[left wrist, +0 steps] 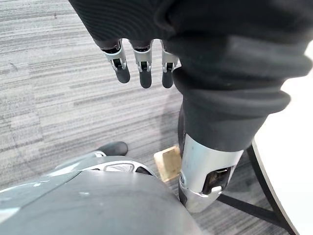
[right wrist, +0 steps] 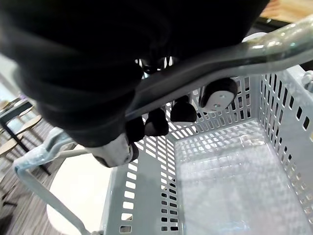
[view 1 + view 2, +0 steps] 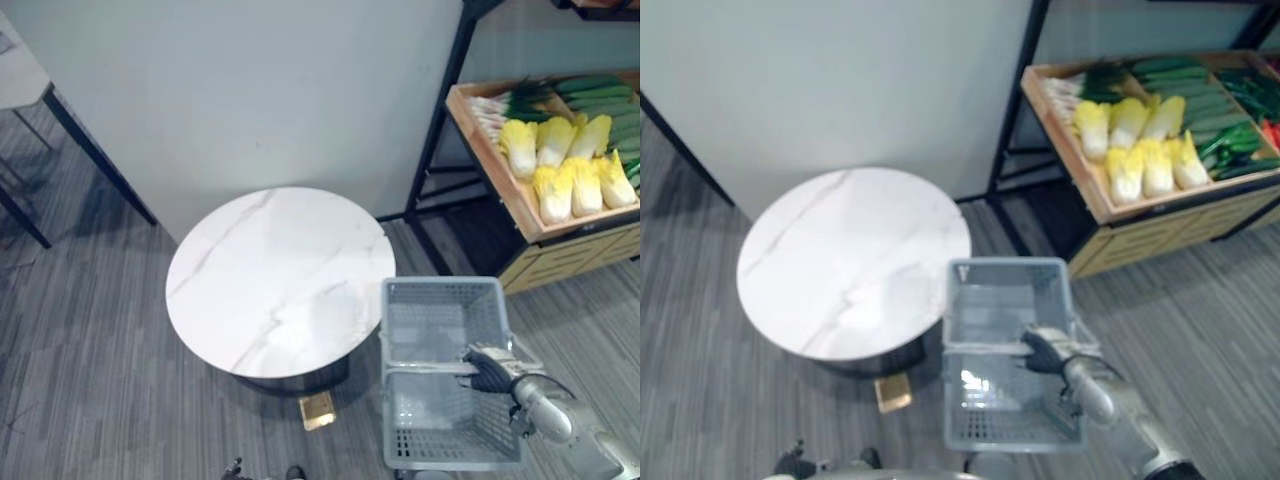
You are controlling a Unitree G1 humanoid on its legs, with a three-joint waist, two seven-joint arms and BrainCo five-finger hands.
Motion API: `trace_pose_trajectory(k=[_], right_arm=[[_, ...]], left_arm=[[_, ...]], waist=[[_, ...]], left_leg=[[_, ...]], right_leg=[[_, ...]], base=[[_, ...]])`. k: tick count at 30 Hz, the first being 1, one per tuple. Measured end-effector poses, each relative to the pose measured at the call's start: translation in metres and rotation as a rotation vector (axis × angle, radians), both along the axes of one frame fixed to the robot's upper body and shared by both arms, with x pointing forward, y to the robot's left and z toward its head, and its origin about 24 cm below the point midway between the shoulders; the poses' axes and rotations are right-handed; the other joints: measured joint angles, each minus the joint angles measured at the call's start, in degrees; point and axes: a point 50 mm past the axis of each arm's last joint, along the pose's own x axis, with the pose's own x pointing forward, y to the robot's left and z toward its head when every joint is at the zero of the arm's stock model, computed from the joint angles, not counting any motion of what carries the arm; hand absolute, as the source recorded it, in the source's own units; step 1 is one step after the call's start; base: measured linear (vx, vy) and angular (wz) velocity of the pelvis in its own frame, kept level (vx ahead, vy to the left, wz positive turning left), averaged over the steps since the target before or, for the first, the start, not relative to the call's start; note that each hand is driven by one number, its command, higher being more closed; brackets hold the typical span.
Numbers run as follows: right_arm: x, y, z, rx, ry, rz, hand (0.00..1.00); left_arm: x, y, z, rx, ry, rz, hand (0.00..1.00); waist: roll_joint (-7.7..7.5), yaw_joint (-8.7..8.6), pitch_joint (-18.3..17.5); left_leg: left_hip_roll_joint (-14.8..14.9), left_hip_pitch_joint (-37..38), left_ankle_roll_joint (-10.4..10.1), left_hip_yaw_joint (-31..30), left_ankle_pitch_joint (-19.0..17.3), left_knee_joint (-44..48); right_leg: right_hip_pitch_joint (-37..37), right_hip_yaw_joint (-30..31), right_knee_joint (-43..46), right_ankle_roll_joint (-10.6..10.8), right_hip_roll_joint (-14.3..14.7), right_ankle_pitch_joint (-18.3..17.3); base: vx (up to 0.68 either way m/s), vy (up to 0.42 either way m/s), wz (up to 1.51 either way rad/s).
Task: Pick vegetable in the basket
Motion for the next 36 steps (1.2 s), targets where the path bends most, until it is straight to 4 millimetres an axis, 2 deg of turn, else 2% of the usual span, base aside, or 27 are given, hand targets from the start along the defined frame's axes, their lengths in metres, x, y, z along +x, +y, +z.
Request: trace_pose_trajectory(k=[3,5,6,7,9,10,11,12,13,14,15,16,17,20,21,22,23,24,25,27,28,29,30,31,32,34,36], right_arm=[[-0.013,-0.022,-0.008,-0.009,-0.005,-0.143,1.0],[-0.023,-0.035,-0.01,0.0,-0.012,-0.237,1.0],[-0.03,-0.043,-0.01,0.005,-0.027,-0.298,1.0],[-0.034,-0.048,-0.01,0.011,-0.04,-0.338,1.0],[-0.04,-0.053,-0.007,0.005,-0.077,-0.397,1.0],[-0.041,-0.053,-0.007,0.003,-0.09,-0.408,1.0],[-0.039,-0.047,-0.007,0.017,-0.107,-0.412,1.0],[-0.037,-0.045,-0.006,0.014,-0.118,-0.408,1.0],[-0.032,-0.04,-0.01,0.021,-0.11,-0.402,1.0],[-0.023,-0.041,-0.005,0.018,-0.145,-0.411,1.0],[-0.021,-0.042,-0.003,0.013,-0.156,-0.407,1.0],[-0.019,-0.043,-0.001,0.005,-0.164,-0.399,1.0],[-0.013,-0.039,0.001,0.006,-0.176,-0.378,1.0],[0.002,-0.025,-0.001,0.025,-0.174,-0.316,1.0],[0.007,-0.019,0.0,0.034,-0.18,-0.293,1.0],[0.012,-0.013,0.001,0.041,-0.187,-0.268,1.0],[0.013,-0.01,0.001,0.045,-0.186,-0.26,1.0],[0.017,-0.009,0.001,0.039,-0.183,-0.25,1.0],[0.019,-0.009,0.002,0.032,-0.185,-0.242,1.0],[0.02,-0.006,0.002,0.021,-0.18,-0.213,1.0],[0.017,-0.005,-0.002,0.02,-0.165,-0.214,1.0],[0.016,-0.006,-0.002,0.02,-0.163,-0.22,1.0],[0.016,-0.01,0.0,0.012,-0.17,-0.23,1.0],[0.013,-0.015,0.002,-0.001,-0.176,-0.241,1.0],[0.007,-0.015,0.001,0.015,-0.175,-0.26,1.0],[0.005,-0.014,0.007,0.025,-0.205,-0.259,1.0],[0.0,-0.017,0.009,0.027,-0.218,-0.264,1.0]], left_arm=[[-0.004,0.0,-0.001,-0.002,0.005,0.007,0.0],[-0.008,-0.001,-0.001,-0.004,0.01,0.017,0.0],[-0.011,0.0,-0.002,-0.003,0.018,0.02,0.0],[-0.013,0.001,-0.002,-0.001,0.022,0.023,0.0],[-0.011,0.004,0.0,0.008,0.015,0.024,0.0],[-0.01,0.006,0.001,0.017,0.01,0.016,0.0],[-0.003,0.016,0.005,0.045,-0.014,0.006,0.0],[-0.004,0.018,0.006,0.056,-0.009,-0.002,0.0],[-0.003,0.02,0.006,0.065,-0.009,-0.003,0.0],[-0.008,0.022,0.006,0.069,0.003,0.009,0.0],[-0.012,0.023,0.006,0.069,0.016,0.009,0.0],[-0.022,0.023,0.005,0.071,0.042,-0.002,0.0],[-0.022,0.026,0.006,0.084,0.037,-0.002,0.0],[-0.021,0.027,0.007,0.087,0.035,-0.003,0.0],[-0.021,0.029,0.007,0.091,0.033,0.003,0.0],[-0.02,0.032,0.008,0.097,0.032,0.002,0.0],[-0.019,0.034,0.009,0.101,0.026,0.009,0.0],[-0.014,0.031,0.008,0.087,0.015,0.017,0.0],[-0.009,0.022,0.006,0.064,0.002,0.026,0.0],[-0.005,0.011,0.003,0.032,-0.006,0.022,0.0],[-0.002,0.004,0.001,0.012,-0.011,0.022,0.0],[-0.001,0.0,0.001,0.0,-0.012,0.019,0.0],[0.003,-0.008,-0.001,-0.02,-0.017,0.011,0.0],[0.007,-0.017,-0.002,-0.04,-0.027,0.003,0.0],[0.009,-0.013,-0.001,-0.029,-0.033,-0.002,0.0],[0.011,-0.007,0.001,-0.011,-0.04,-0.001,0.0],[0.008,0.0,0.002,0.008,-0.029,0.002,0.0]], waist=[[0.34,-0.18,-0.42],[0.78,-0.94,-0.69],[0.72,-2.15,-0.72],[0.59,-3.04,-0.64],[-0.07,-3.36,-0.39],[0.21,-3.52,-0.74],[-2.72,-4.74,-0.48],[-1.89,-4.66,-0.61],[-0.51,-4.25,0.92],[0.59,-4.31,2.08],[0.39,-4.39,2.0],[-0.12,-4.02,1.63],[-0.96,-2.96,1.13],[-1.17,-2.24,0.75],[-1.08,-1.35,0.22],[-1.51,-1.11,-0.65],[-1.65,-1.06,-0.98],[-0.28,-0.23,-1.56],[1.07,0.3,-1.59],[2.74,0.05,-1.45],[3.63,-0.08,-1.0],[3.19,-0.15,-0.47],[3.75,-0.63,-0.39],[5.25,-1.47,-0.17],[5.24,-2.57,-0.18],[3.64,-3.09,1.26],[3.46,-3.02,3.69]], left_leg=[[0.8,-0.16,0.11,0.02,-2.93,4.4],[1.51,-0.4,-0.09,-0.19,-4.86,7.79],[1.48,-0.35,0.39,-0.13,-5.45,9.02],[1.28,-0.47,0.66,0.18,-5.93,9.84],[1.04,-2.54,1.38,2.92,-7.28,12.48],[1.04,-4.15,1.9,4.82,-8.33,14.24],[-1.71,-6.85,4.25,8.11,-8.44,16.9],[-0.62,-7.39,6.13,10.45,-8.47,15.4],[2.5,-6.6,6.17,14.99,-8.06,14.9],[5.09,-4.11,5.86,17.54,-7.8,14.55],[5.59,-2.89,5.87,19.02,-7.8,14.6],[6.52,-1.38,6.19,22.55,-7.98,15.48],[7.65,-0.31,6.57,26.26,-8.32,15.95],[10.56,1.06,5.14,31.66,-7.4,16.28],[12.54,0.81,4.63,34.35,-7.1,17.87],[14.25,-0.16,4.26,36.31,-6.87,19.92],[15.12,-0.9,4.03,36.97,-6.74,21.02],[17.07,-2.12,3.92,37.8,-4.88,20.73],[17.54,-2.57,3.81,39.29,-1.85,18.69],[18.16,-2.27,3.4,41.77,1.4,18.14],[19.9,-1.8,3.48,42.05,3.23,20.75],[20.42,-1.88,2.46,41.61,2.84,21.35],[19.14,-1.91,1.35,39.9,2.11,19.23],[18.08,-2.16,2.67,39.09,3.96,15.83],[18.54,-1.17,2.54,37.79,3.94,16.26],[19.67,-1.13,2.56,37.32,3.94,19.22],[22.8,-1.34,3.58,31.54,4.76,25.89]], right_leg=[[0.63,0.16,2.37,0.07,0.37,-1.86],[0.64,0.21,5.07,0.52,0.56,-3.44],[0.56,0.36,6.53,0.68,0.38,-4.07],[0.29,0.79,7.03,0.81,0.15,-4.15],[-2.37,3.81,7.29,2.19,-0.08,-2.63],[-4.29,5.41,6.82,3.93,-0.04,-1.21],[-8.33,9.19,6.05,6.29,-1.3,0.97],[-8.02,7.53,3.03,9.27,-2.04,-0.84],[-11.43,-3.43,13.01,-1.63,-1.78,-7.31],[-12.4,-11.24,27.16,-6.49,-2.3,-10.02],[-11.67,-13.75,32.56,-6.67,-3.31,-10.13],[-9.25,-17.1,39.36,-7.86,-5.98,-12.46],[-9.09,-19.66,44.8,-10.61,-8.33,-14.66],[-8.19,-21.94,51.03,-10.44,-12.77,-14.8],[-7.61,-21.9,49.92,-9.59,-14.9,-13.83],[-6.62,-21.84,44.96,-6.76,-16.1,-10.76],[-6.18,-21.35,41.32,-3.67,-15.64,-10.34],[-5.34,-22.26,34.54,-1.54,-11.67,-11.8],[-4.99,-22.67,28.12,-1.52,-8.93,-11.77],[-4.85,-22.6,22.93,-1.51,-6.82,-11.78],[-3.19,-22.54,20.97,-1.53,-5.69,-11.8],[-2.45,-22.38,20.51,-1.65,-5.46,-11.87],[-1.74,-22.26,20.43,-1.73,-5.28,-11.93],[-0.94,-23.01,20.68,-1.67,-4.36,-12.6],[-0.52,-23.75,22.43,-1.1,-4.48,-15.35],[-0.5,-24.58,25.17,-0.93,-5.14,-18.99],[0.69,-23.74,27.79,-1.87,-4.4,-22.04]], base=[[0.0,0.019,-0.04],[-0.01,0.056,-0.01],[0.0,0.082,-0.02],[-0.02,0.093,-0.28],[-0.06,0.096,-0.6],[-0.16,0.158,-1.04],[-0.2,0.12,-1.06],[-0.26,0.129,-1.42],[-0.17,0.086,-1.5],[-0.1,0.106,-1.58],[-0.04,0.096,-1.4],[-0.09,0.029,-1.31],[-0.1,-0.009,-1.27],[-0.05,-0.095,-1.18],[-0.05,-0.306,-1.32],[-0.05,-0.363,-1.26],[-0.06,-0.438,-1.22],[-0.09,-0.387,-1.27],[-0.09,-0.373,-1.26],[-0.05,-0.307,-0.92],[0.0,-0.251,-0.63],[0.0,-0.163,-0.34],[-0.03,-0.079,-0.09],[0.0,-0.088,0.13],[0.0,-0.111,0.16],[-0.02,-0.153,0.04],[-0.11,-0.214,-0.35]])
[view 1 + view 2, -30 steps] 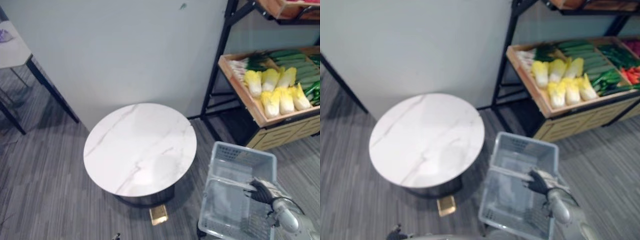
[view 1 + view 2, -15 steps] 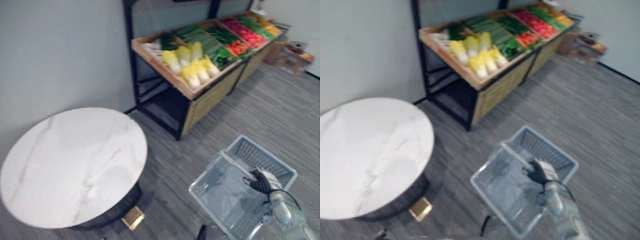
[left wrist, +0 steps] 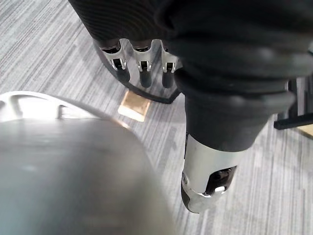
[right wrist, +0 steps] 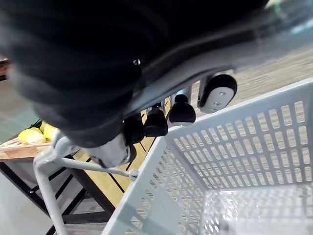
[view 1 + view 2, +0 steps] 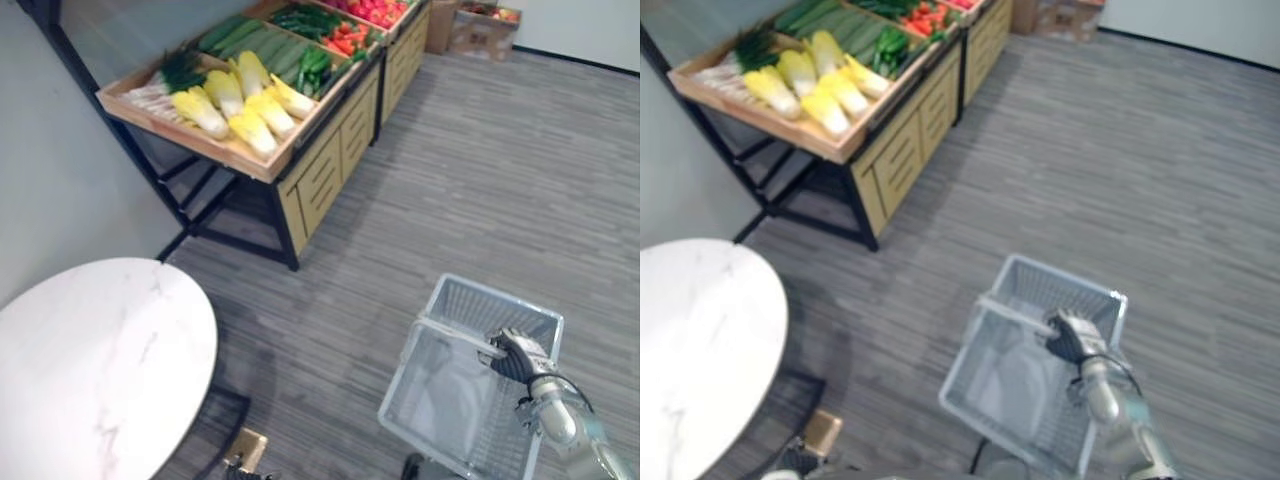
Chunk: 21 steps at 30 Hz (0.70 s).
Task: Pick vegetable in the basket
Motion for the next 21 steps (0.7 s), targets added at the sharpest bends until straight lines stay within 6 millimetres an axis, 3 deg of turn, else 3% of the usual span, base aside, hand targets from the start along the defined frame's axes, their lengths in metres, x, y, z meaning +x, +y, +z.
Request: trace_pose_trajectory(k=[2,3,4,5,7,10,12,13,15,17,21], right_arm=[[-0.002,0.003,-0.003,0.002,0.002,0.005,1.0],[0.0,0.005,-0.002,0.0,-0.002,0.018,1.0],[0.004,0.009,-0.002,-0.005,-0.007,0.041,1.0],[0.006,0.012,-0.004,-0.006,-0.001,0.052,1.0],[0.004,0.014,-0.012,-0.005,0.035,0.062,1.0],[0.003,0.009,-0.014,-0.01,0.045,0.038,1.0],[0.002,0.004,-0.015,-0.019,0.052,0.022,1.0],[0.001,-0.001,-0.018,-0.035,0.071,0.012,1.0],[-0.002,-0.004,-0.018,-0.043,0.079,0.006,1.0],[-0.002,-0.006,-0.018,-0.048,0.082,0.007,1.0],[0.003,-0.004,-0.015,-0.042,0.061,0.009,1.0]], left_arm=[[-0.005,-0.005,-0.001,-0.007,0.002,0.002,0.0],[-0.008,-0.007,-0.003,-0.015,0.008,0.005,0.0],[-0.013,-0.013,-0.005,-0.033,0.016,0.012,0.0],[-0.018,-0.015,-0.005,-0.037,0.017,0.019,0.0],[-0.031,-0.013,-0.006,-0.035,0.043,0.029,0.0],[-0.049,-0.015,-0.008,-0.042,0.089,0.041,0.0],[-0.051,-0.016,-0.008,-0.046,0.094,0.043,0.0],[-0.049,-0.018,-0.009,-0.051,0.089,0.043,0.0],[-0.043,-0.02,-0.009,-0.042,0.074,0.04,0.0],[-0.036,-0.016,-0.007,-0.024,0.059,0.021,0.0],[-0.026,-0.02,-0.006,-0.02,0.041,-0.022,0.0]], waist=[[-0.42,1.72,1.27],[-0.1,2.4,1.42],[0.53,3.03,1.7],[0.7,3.62,1.81],[1.09,4.7,1.96],[1.24,5.01,1.9],[1.98,4.96,1.46],[2.75,5.34,1.01],[1.96,4.29,0.57],[1.78,4.47,0.6],[1.68,5.14,0.39]], left_leg=[[-2.44,-2.47,0.64,-17.71,6.25,6.85],[-4.84,-3.18,-1.14,-22.15,3.66,8.78],[-10.92,-4.65,-2.28,-29.06,-2.18,11.85],[-14.76,-5.71,-1.94,-32.19,-5.14,12.58],[-19.58,-8.31,-0.62,-34.43,-8.43,11.08],[-21.47,-10.02,-0.1,-38.57,-8.49,-1.94],[-21.81,-10.04,-0.14,-42.87,-6.23,-12.54],[-23.05,-9.89,-2.11,-44.07,-2.45,-16.57],[-25.56,-9.71,-0.92,-43.72,-3.21,-17.79],[-27.42,-10.79,0.75,-42.98,-4.78,-13.11],[-28.6,-10.69,1.45,-42.91,-8.1,-10.85]], right_leg=[[0.79,6.8,0.07,-0.79,0.77,-1.71],[0.73,9.09,-0.35,-0.77,0.82,-1.75],[0.11,14.0,-1.64,-1.4,1.31,-1.36],[-0.38,16.89,-2.53,-2.1,2.05,-0.93],[-0.04,20.4,-4.73,-3.18,3.92,-0.27],[-0.05,21.96,-4.7,-1.86,4.32,1.02],[-0.54,23.51,-4.68,-0.76,4.69,0.97],[-0.97,25.94,-4.61,1.23,4.07,0.66],[0.06,26.14,-7.57,2.92,2.19,1.7],[3.89,25.94,-13.58,5.47,-0.08,4.23],[6.06,25.82,-16.28,6.54,-1.44,5.71]], base=[[-0.11,-0.171,-1.12],[-0.02,-0.06,-1.63],[0.01,0.013,-1.59],[0.02,0.036,-1.69],[0.09,0.074,-1.38],[0.13,0.184,-1.05],[0.14,0.22,-0.61],[0.21,0.286,-0.53],[0.22,0.22,-0.06],[0.27,0.28,0.16],[0.18,0.165,0.01]])
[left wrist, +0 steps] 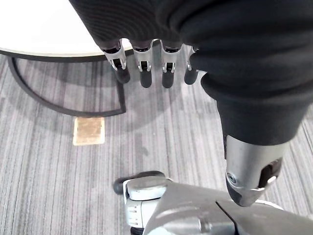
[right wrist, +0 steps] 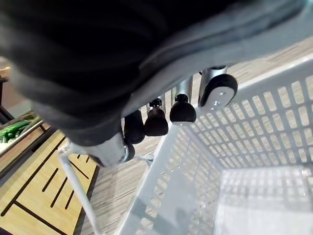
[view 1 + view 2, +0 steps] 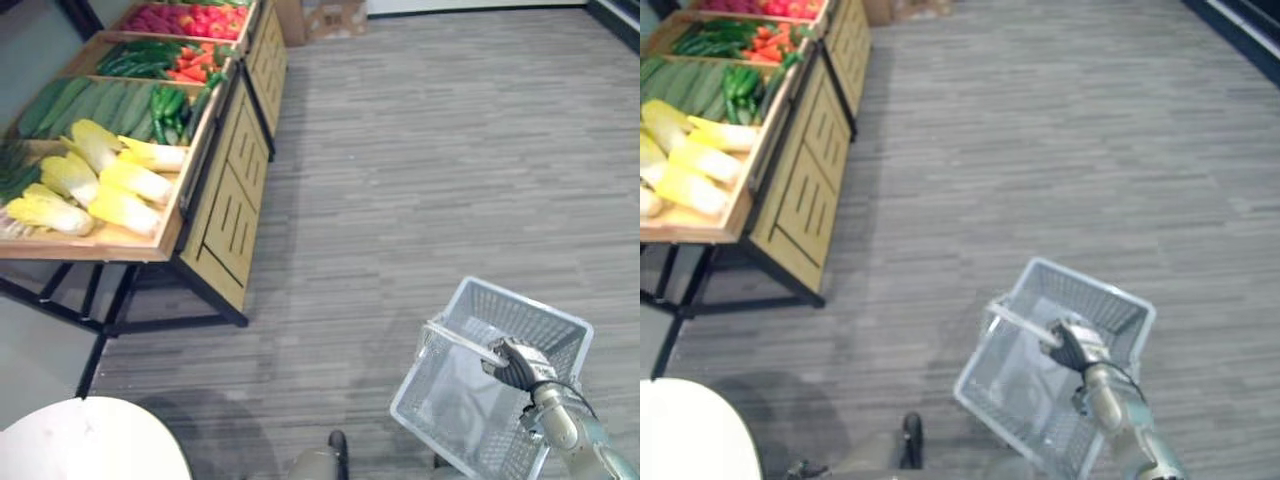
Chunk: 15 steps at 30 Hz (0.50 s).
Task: Pick vegetable in the basket
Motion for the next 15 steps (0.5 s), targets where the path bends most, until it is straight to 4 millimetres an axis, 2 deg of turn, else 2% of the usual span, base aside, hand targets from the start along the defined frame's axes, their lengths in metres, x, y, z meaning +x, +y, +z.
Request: trace_pose_trajectory(k=[3,4,5,6,7,8,9,10,12,13,14,15], right_arm=[[-0.002,0.001,-0.003,0.039,-0.007,-0.042,1.0],[-0.004,0.002,-0.004,0.057,-0.011,-0.06,1.0],[-0.006,0.004,-0.008,0.068,-0.001,-0.078,1.0],[-0.008,0.004,-0.009,0.064,-0.003,-0.087,1.0],[-0.008,0.004,-0.008,0.061,-0.017,-0.099,1.0],[-0.008,0.004,-0.008,0.06,-0.017,-0.101,1.0],[-0.01,0.004,-0.01,0.063,-0.01,-0.112,1.0],[-0.011,0.006,-0.012,0.076,-0.017,-0.132,1.0],[-0.011,0.009,-0.013,0.097,-0.02,-0.14,1.0],[-0.014,0.01,-0.016,0.104,-0.01,-0.145,1.0],[-0.015,0.011,-0.017,0.107,-0.006,-0.147,1.0],[-0.014,0.012,-0.018,0.114,-0.003,-0.15,1.0]], left_arm=[[0.003,0.0,0.0,0.008,0.0,-0.017,0.0],[0.002,-0.001,0.0,0.009,0.009,-0.032,0.0],[0.0,0.002,0.0,0.02,0.017,-0.048,0.0],[0.0,0.004,0.001,0.027,0.02,-0.061,0.0],[0.0,0.009,0.002,0.043,0.026,-0.088,0.0],[0.001,0.01,0.002,0.048,0.026,-0.097,0.0],[0.003,0.012,0.003,0.055,0.021,-0.109,0.0],[0.004,0.012,0.003,0.058,0.018,-0.12,0.0],[0.008,0.017,0.005,0.069,0.009,-0.127,0.0],[0.01,0.017,0.005,0.068,0.004,-0.128,0.0],[0.011,0.017,0.006,0.068,0.001,-0.126,0.0],[0.017,0.016,0.006,0.067,-0.013,-0.124,0.0]], waist=[[-0.87,0.6,-0.07],[-0.77,0.79,-0.13],[-1.38,0.62,-0.34],[-1.88,0.58,-0.63],[-2.86,0.26,-1.09],[-3.36,-0.01,-1.12],[-3.83,-0.42,-0.99],[-3.37,-0.62,-0.77],[-4.06,-0.77,-0.75],[-4.11,-1.14,-0.7],[-4.17,-1.33,-0.56],[-3.93,-1.9,-0.17]], left_leg=[[-0.99,1.1,-0.07,0.18,-2.35,-0.94],[-1.03,2.48,0.9,0.27,-2.81,-2.47],[-1.52,4.35,1.43,0.16,-2.65,-4.11],[-2.03,5.11,2.07,0.08,-2.57,-4.65],[-3.1,6.71,2.88,-0.4,-2.77,-5.19],[-3.53,7.39,3.13,-0.96,-2.86,-5.18],[-4.08,9.28,4.11,-2.44,-3.04,-5.25],[-4.1,10.96,5.34,-4.03,-3.66,-5.15],[-4.05,13.02,6.61,-5.72,-4.52,-5.39],[-3.86,14.34,6.87,-6.8,-4.75,-6.13],[-3.93,15.11,7.09,-7.56,-4.88,-6.69],[-3.87,16.75,7.34,-8.84,-5.03,-7.48]], right_leg=[[-0.9,0.23,2.71,0.44,-0.93,0.21],[-3.02,0.47,8.39,0.41,-0.57,0.19],[-6.62,0.94,17.72,0.22,-0.74,0.3],[-8.61,1.46,22.38,-0.36,-1.04,0.68],[-11.49,1.99,30.35,-2.99,-1.71,2.51],[-12.59,1.95,33.64,-4.73,-2.0,4.09],[-14.33,2.22,39.21,-6.14,-2.08,9.31],[-16.58,3.3,44.67,-6.07,-1.06,11.61],[-19.43,2.85,49.85,-7.33,2.3,3.45],[-20.45,1.29,48.2,-7.38,4.16,0.07],[-20.87,0.1,46.22,-7.71,4.95,-0.73],[-21.21,-2.14,39.59,-8.24,6.48,-1.07]], base=[[0.1,0.087,-0.14],[0.05,0.082,-0.03],[0.09,0.116,0.04],[0.09,0.116,0.24],[0.12,0.091,0.29],[0.19,0.109,0.46],[0.27,0.127,0.51],[0.27,0.117,0.56],[0.25,0.037,0.51],[0.25,0.003,0.54],[0.26,-0.012,0.65],[0.23,-0.019,0.57]])
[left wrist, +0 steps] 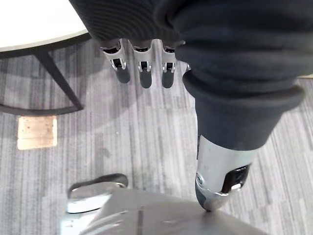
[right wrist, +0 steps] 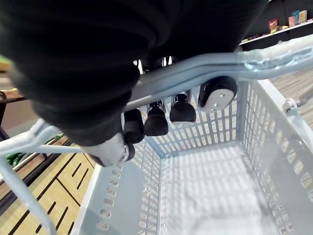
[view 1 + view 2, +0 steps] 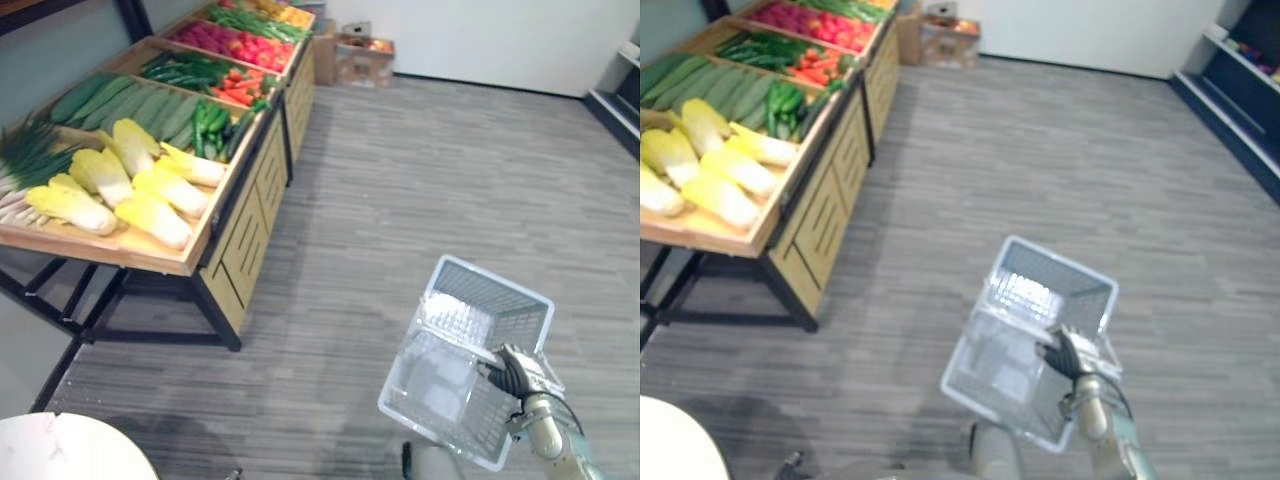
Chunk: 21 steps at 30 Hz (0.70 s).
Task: Pick vegetable in the basket
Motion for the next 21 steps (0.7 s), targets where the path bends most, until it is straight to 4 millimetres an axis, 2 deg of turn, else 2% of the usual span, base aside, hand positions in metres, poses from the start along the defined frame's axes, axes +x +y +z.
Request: trace_pose_trajectory(k=[2,3,4,6,7,8,10,11,12,13,14,15,16,17,18,19,21], right_arm=[[-0.001,-0.001,-0.001,-0.003,0.005,-0.006,1.0],[-0.001,-0.002,-0.001,-0.003,0.005,-0.01,1.0],[-0.001,-0.007,0.001,-0.007,0.0,-0.032,1.0],[-0.001,-0.01,0.002,-0.011,-0.008,-0.05,1.0],[-0.001,-0.012,0.003,-0.012,-0.012,-0.061,1.0],[-0.003,-0.017,0.003,-0.017,-0.012,-0.08,1.0],[-0.002,-0.019,0.003,-0.023,-0.007,-0.098,1.0],[0.001,-0.019,0.005,-0.025,-0.015,-0.095,1.0],[0.003,-0.018,0.006,-0.023,-0.02,-0.091,1.0],[0.004,-0.016,0.006,-0.021,-0.018,-0.079,1.0],[0.004,-0.015,0.005,-0.02,-0.014,-0.075,1.0],[0.003,-0.014,0.004,-0.021,-0.005,-0.067,1.0],[0.001,-0.013,0.002,-0.026,0.007,-0.055,1.0],[0.0,-0.013,0.002,-0.031,0.014,-0.045,1.0],[-0.001,-0.012,0.001,-0.034,0.021,-0.035,1.0],[-0.003,-0.013,0.0,-0.036,0.028,-0.037,1.0],[-0.008,-0.016,-0.003,-0.041,0.047,-0.048,1.0]], left_arm=[[0.005,-0.001,0.001,-0.004,-0.013,-0.004,0.0],[0.009,-0.001,0.001,-0.004,-0.023,-0.007,0.0],[0.02,-0.002,0.004,-0.003,-0.055,-0.017,0.0],[0.026,-0.002,0.006,-0.002,-0.076,-0.021,0.0],[0.026,-0.001,0.006,-0.001,-0.077,-0.014,0.0],[0.025,-0.001,0.005,-0.005,-0.077,0.003,0.0],[0.024,-0.007,0.004,-0.023,-0.077,0.026,0.0],[0.021,-0.014,0.001,-0.042,-0.068,0.035,0.0],[0.02,-0.015,0.001,-0.047,-0.066,0.049,0.0],[0.016,-0.015,-0.001,-0.054,-0.055,0.076,0.0],[0.014,-0.015,-0.002,-0.056,-0.047,0.086,0.0],[0.012,-0.015,-0.002,-0.058,-0.041,0.107,0.0],[0.011,-0.014,-0.002,-0.057,-0.044,0.121,0.0],[0.01,-0.014,-0.002,-0.059,-0.045,0.13,0.0],[0.011,-0.012,-0.002,-0.062,-0.057,0.152,0.0],[0.014,-0.011,0.0,-0.054,-0.077,0.165,0.0],[0.018,-0.009,0.003,-0.04,-0.101,0.173,0.0]], waist=[[0.45,-0.29,0.32],[0.42,-0.33,0.5],[0.17,-0.29,0.96],[-0.27,-0.27,1.48],[-0.79,-0.34,1.75],[-0.59,-0.61,1.78],[0.93,-0.35,1.34],[2.29,-0.23,1.23],[2.71,-0.25,1.25],[3.16,-0.22,1.34],[3.21,-0.2,1.37],[3.24,-0.23,1.45],[3.03,0.0,1.56],[2.35,0.35,1.96],[2.63,0.45,1.84],[2.0,0.82,2.2],[2.01,1.56,2.24]], left_leg=[[0.22,1.73,-0.15,-2.25,-0.36,-1.55],[0.21,2.1,-0.43,-2.71,-0.5,-1.94],[0.19,3.14,-1.57,-4.51,-1.16,-2.27],[0.21,4.68,-2.77,-6.46,-1.93,-2.86],[0.27,6.31,-3.9,-7.9,-2.87,-3.38],[1.26,7.68,-4.99,-9.24,-5.02,-3.11],[3.4,7.4,-6.01,-10.21,-5.87,-0.47],[4.87,6.08,-6.17,-10.14,-5.74,3.21],[5.35,4.76,-6.67,-10.12,-5.41,6.14],[5.52,2.4,-8.58,-10.07,-3.75,13.16],[5.45,1.02,-9.44,-10.06,-2.08,17.38],[5.0,-2.28,-11.53,-9.94,3.64,26.06],[4.43,-5.28,-13.99,-9.48,12.53,34.25],[4.78,-6.65,-14.35,-8.67,12.82,38.34],[5.61,-10.26,-13.06,-5.15,10.19,44.79],[7.01,-13.58,-10.59,-0.74,7.61,47.78],[9.56,-17.9,-7.87,5.95,5.33,46.58]], right_leg=[[0.06,-0.61,-17.13,0.84,2.29,0.95],[0.01,-0.28,-21.88,1.48,2.43,1.44],[0.18,1.38,-31.58,2.67,2.33,3.23],[0.48,2.94,-37.46,2.95,1.33,5.1],[1.07,3.4,-38.21,3.05,0.08,5.17],[1.04,2.14,-36.19,3.11,-0.06,9.45],[0.14,-0.18,-31.8,2.32,1.09,12.24],[0.18,-1.56,-29.99,-0.02,2.53,10.69],[0.39,-2.31,-29.28,-1.03,3.08,9.86],[1.51,-3.4,-28.24,-2.12,4.08,8.54],[2.57,-3.64,-28.08,-2.55,4.45,7.72],[5.38,-4.24,-28.28,-3.41,4.85,6.18],[9.09,-4.38,-29.46,-4.14,4.97,5.01],[10.92,-4.32,-30.38,-4.66,4.98,4.64],[14.41,-4.32,-32.31,-5.47,5.0,3.98],[17.46,-4.33,-34.21,-5.6,4.71,3.4],[21.29,-4.91,-36.48,-5.71,3.91,2.1]], base=[[0.33,-0.061,0.63],[0.44,-0.131,0.75],[0.48,-0.174,0.66],[0.44,-0.192,0.74],[0.51,-0.28,0.89],[0.52,-0.303,0.75],[0.52,-0.312,0.5],[0.5,-0.297,0.29],[0.48,-0.278,0.12],[0.37,-0.212,0.05],[0.46,-0.255,0.09],[0.56,-0.266,0.1],[0.55,-0.24,0.09],[0.5,-0.194,0.04],[0.36,-0.137,0.03],[0.34,-0.132,0.05],[0.28,-0.069,0.17]])
